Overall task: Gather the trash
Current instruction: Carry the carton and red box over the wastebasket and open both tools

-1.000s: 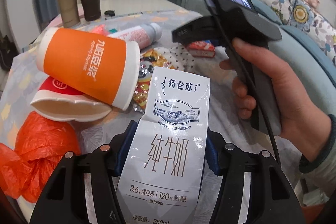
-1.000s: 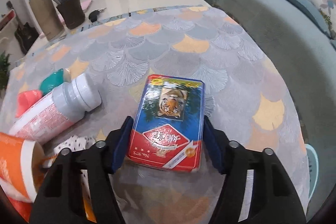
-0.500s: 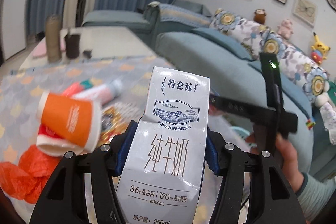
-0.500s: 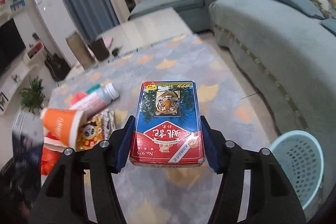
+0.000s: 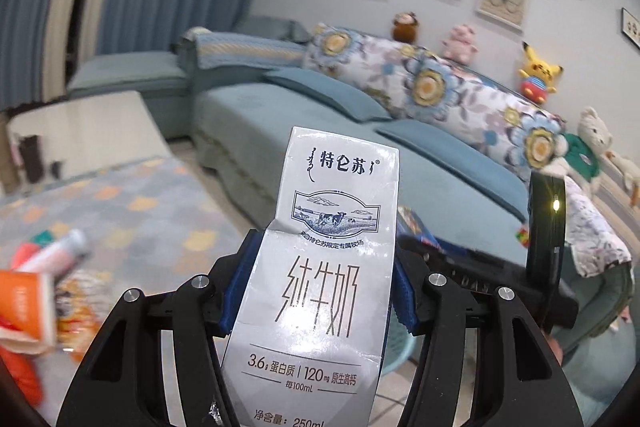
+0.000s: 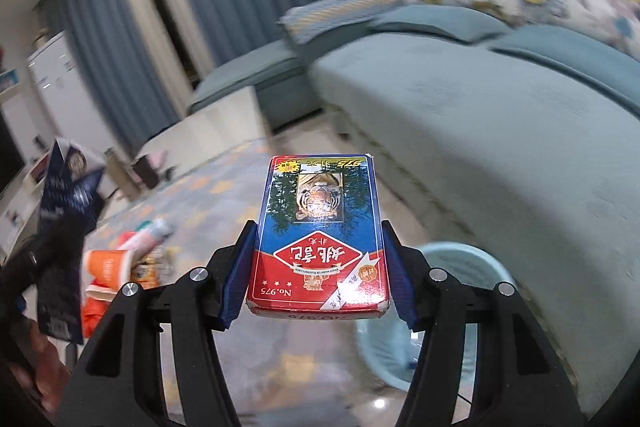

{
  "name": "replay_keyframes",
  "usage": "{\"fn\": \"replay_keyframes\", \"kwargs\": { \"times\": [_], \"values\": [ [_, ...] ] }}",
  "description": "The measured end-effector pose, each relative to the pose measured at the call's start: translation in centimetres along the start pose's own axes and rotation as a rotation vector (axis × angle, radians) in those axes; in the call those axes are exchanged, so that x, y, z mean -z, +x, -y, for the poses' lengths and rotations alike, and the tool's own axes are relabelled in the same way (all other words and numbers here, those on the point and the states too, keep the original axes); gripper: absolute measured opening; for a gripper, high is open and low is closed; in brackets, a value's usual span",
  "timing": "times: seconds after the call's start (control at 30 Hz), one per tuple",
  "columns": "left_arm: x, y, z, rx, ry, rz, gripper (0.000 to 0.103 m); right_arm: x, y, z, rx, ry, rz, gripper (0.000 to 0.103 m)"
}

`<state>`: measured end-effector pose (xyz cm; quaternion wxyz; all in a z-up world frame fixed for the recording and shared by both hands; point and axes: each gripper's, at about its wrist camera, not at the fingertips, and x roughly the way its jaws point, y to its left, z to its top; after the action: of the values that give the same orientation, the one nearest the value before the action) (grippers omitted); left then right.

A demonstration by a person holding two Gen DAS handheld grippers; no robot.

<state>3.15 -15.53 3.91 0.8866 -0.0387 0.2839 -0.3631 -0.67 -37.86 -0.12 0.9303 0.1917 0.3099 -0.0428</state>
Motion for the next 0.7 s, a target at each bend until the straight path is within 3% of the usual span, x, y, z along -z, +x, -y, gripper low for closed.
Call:
{"fn": "replay_keyframes", "kwargs": {
  "times": [0.27,0.5,0.7],
  "values": [
    [3.9,9.9,3.3,0.162,-0.041,-0.239,0.056,6.5,2.6,10.8,0.090,0.210,-0.144,0.056],
    [9.3,16.7,2.9,0.145,-0.053,-0.418,0.056,11.5,6.5,14.7,0.119,0.297,-0.266,0.056],
    [10.4,18.6,2.0,0.126,-0.071,-0.456,0.061,13.3,9.6,16.3,0.146,0.327,-0.347,0.057]
  ]
}}
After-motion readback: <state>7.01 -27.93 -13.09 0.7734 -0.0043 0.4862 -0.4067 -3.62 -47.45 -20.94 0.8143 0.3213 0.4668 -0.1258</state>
